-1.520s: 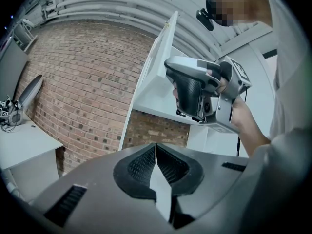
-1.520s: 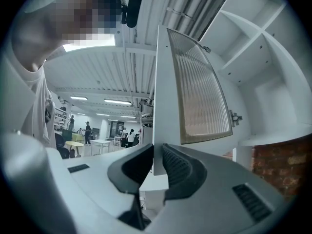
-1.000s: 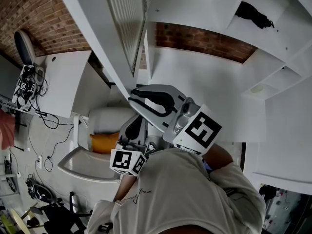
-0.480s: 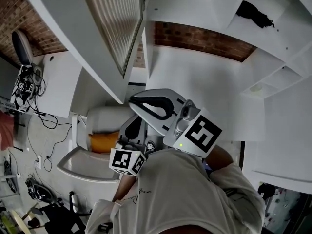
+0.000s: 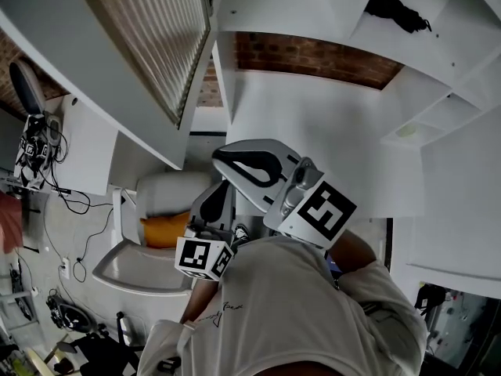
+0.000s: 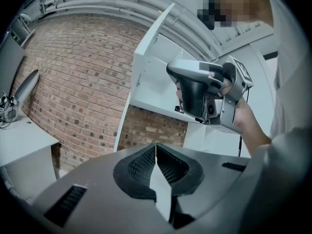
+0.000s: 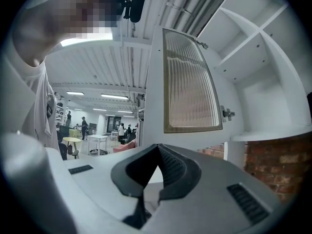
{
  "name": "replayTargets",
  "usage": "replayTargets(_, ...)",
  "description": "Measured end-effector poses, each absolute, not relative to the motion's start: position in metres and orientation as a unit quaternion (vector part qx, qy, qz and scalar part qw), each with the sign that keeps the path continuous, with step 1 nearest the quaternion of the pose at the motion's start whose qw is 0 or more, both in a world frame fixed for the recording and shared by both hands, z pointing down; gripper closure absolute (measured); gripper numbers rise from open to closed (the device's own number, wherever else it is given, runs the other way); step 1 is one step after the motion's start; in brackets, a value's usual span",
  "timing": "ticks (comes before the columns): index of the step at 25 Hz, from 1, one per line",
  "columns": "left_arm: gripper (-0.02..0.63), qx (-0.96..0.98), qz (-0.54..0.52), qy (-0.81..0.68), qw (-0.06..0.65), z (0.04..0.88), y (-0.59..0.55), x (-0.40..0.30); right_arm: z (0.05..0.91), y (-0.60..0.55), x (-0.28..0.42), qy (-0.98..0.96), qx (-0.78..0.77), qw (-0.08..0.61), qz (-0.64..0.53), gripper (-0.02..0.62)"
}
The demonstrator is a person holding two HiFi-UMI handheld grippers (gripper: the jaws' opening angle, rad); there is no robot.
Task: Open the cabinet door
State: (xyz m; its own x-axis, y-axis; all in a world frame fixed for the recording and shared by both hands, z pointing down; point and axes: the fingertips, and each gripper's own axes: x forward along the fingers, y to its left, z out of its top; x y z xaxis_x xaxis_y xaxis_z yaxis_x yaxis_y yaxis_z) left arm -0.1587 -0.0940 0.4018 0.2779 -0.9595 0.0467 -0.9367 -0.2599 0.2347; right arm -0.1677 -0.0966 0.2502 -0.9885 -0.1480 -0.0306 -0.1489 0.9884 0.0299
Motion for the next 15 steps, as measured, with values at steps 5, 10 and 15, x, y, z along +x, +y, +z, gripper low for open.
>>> replayTargets(5,0.586,0.798,-0.050,-0.591,0.109,0.400,-0.098,-0.152,0.256,-0.107,-0.155,0.996,-0.092,0.008,0.016,0.571)
replayTargets(10,0.586,0.803,-0.047,-0.583,0.111,0.403,-0.100,-0.146,0.266,-0.115,-0.143,0.994,-0.106,-0.002,0.015,0.571)
replayTargets(15,0.586,0.808,-0.046,-0.576,0.114,0.403,-0.103,-0.141,0.275,-0.123,-0.132,0.992,-0.124,-0.011,0.008,0.571)
